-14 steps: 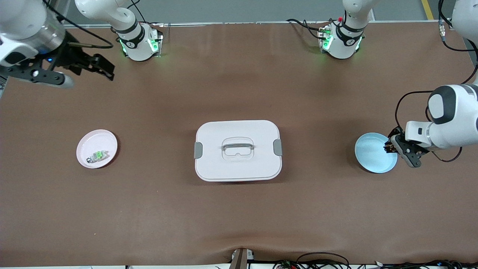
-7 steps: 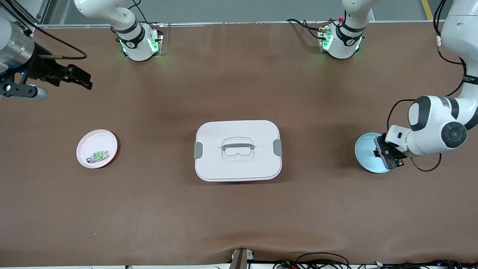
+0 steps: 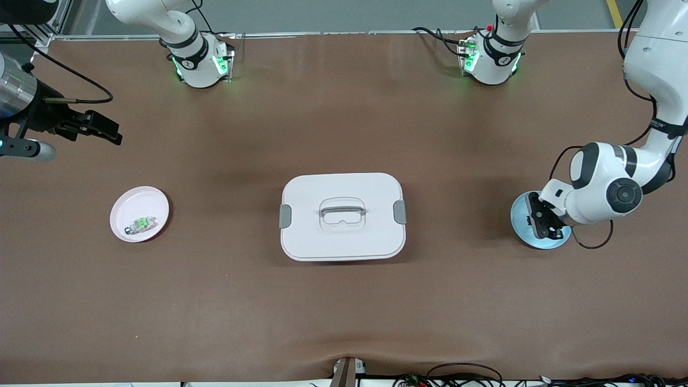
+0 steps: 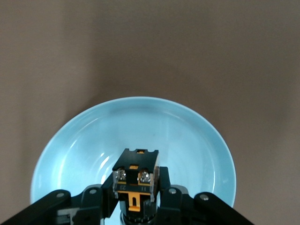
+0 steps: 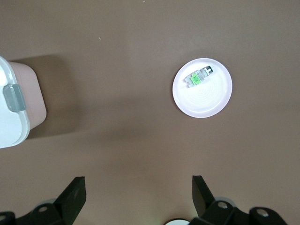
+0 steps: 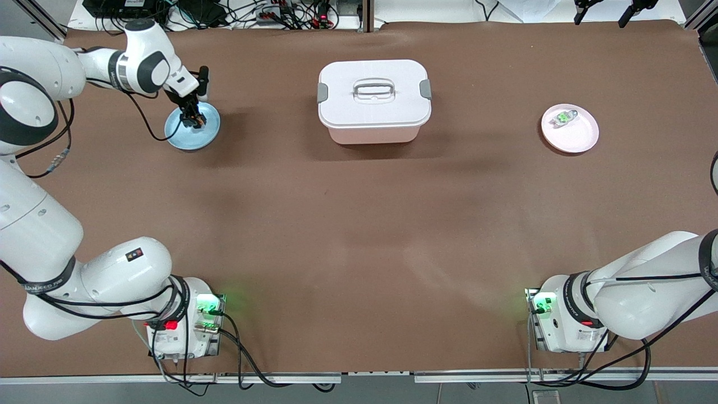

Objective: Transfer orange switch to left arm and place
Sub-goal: 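Lower the switch onto the blue plate and open the left gripper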

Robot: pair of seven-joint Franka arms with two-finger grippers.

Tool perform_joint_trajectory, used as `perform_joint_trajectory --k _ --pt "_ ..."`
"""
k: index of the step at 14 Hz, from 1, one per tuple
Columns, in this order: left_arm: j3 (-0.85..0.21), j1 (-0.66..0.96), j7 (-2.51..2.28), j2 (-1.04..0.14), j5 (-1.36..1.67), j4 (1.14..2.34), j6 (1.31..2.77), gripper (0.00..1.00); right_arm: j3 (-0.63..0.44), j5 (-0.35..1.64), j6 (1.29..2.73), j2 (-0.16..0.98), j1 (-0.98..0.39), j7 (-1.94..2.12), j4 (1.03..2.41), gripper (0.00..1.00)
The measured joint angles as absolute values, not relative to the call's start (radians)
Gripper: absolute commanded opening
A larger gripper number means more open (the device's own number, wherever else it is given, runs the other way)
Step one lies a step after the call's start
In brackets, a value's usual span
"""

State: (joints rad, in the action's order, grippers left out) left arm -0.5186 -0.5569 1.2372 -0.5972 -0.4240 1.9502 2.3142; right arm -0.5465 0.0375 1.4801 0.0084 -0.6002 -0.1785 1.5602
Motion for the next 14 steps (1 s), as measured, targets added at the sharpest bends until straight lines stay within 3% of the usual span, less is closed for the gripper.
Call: perform_joint_trajectory --k 8,9,10,14 --pt "-0.519 -0.562 1.237 -0.607 -0.520 1.952 2.327 0.03 -0.218 0.037 1.551 0.024 -0.244 -0.149 1.567 1.00" --pt "-0.519 -0.563 1.237 -0.607 -0.526 1.952 2.327 0.25 -0.167 0.037 1.560 0.029 -0.190 -0.143 1.567 1.00" --pt "-0.518 -0.564 1.237 -0.607 -0.527 1.952 2.326 0.99 -0.117 0.037 1.569 0.033 -0.138 -0.139 1.567 1.00" --pt "-0.520 -0.565 1.195 -0.605 -0.527 1.950 2.323 1.00 0.023 0.037 1.592 0.048 0.012 -0.122 1.567 1.00"
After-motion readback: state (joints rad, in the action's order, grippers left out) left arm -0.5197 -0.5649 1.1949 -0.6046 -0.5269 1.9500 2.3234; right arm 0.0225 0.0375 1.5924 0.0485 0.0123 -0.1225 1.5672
